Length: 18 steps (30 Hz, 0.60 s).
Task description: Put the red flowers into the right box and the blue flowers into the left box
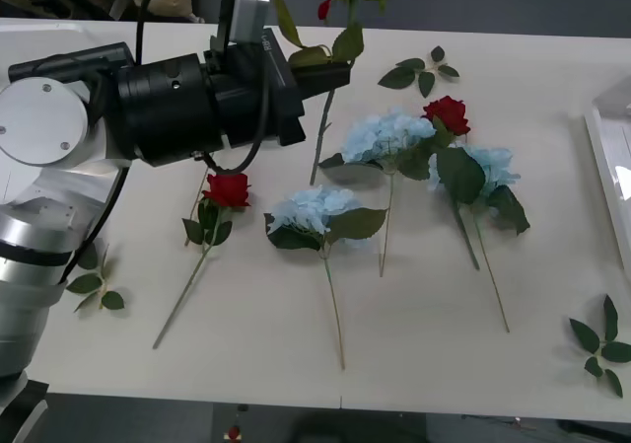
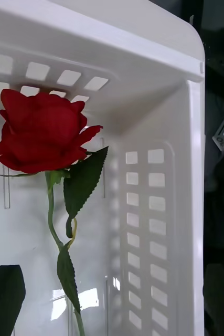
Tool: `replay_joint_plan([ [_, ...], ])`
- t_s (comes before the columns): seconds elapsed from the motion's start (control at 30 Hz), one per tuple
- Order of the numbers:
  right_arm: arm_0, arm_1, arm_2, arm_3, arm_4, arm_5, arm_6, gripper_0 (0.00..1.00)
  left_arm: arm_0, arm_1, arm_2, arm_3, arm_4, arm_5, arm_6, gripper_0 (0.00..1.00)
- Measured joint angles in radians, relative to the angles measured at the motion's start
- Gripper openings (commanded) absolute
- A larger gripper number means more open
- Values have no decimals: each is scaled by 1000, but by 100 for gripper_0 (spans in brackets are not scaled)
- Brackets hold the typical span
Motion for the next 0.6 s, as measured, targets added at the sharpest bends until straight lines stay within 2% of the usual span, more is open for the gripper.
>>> replay_joint_plan([
  [0.2,0,0,0,0,-81,0,14,100,-47,-15,-87,94,53,-23,-37,0],
  [0.37,0,0,-1,-4,-237,7,201,100,-66,-60,-101,143,88,-27,-123,0],
  [0.6,3,0,-53,-141,-408,187,257,100,-105,-95,-194,176,103,-127,-131,0],
])
